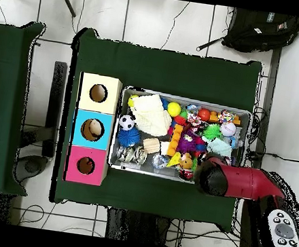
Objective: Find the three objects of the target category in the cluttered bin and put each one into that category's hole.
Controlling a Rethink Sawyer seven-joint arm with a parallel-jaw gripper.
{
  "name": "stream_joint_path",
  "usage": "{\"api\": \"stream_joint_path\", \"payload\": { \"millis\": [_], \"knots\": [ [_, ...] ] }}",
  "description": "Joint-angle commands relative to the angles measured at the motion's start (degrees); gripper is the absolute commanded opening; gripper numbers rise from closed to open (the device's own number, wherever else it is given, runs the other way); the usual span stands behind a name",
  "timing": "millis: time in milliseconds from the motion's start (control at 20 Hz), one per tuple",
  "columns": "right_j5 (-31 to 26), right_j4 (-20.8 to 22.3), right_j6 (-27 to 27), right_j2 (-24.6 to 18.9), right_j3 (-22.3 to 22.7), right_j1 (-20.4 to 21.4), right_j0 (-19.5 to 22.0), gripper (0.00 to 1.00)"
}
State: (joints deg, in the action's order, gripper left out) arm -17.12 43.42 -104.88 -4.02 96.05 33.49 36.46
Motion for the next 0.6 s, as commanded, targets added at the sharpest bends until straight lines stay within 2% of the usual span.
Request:
{"api": "stream_joint_path", "payload": {
  "millis": [50, 600],
  "knots": [
    [-4.2, 3.4, 4.7, -0.7, 0.3, -1.4, 1.7, 0.00],
    [-5.2, -1.0, 2.8, -4.1, 8.2, 2.3, 1.6, 0.00]
  ]
}}
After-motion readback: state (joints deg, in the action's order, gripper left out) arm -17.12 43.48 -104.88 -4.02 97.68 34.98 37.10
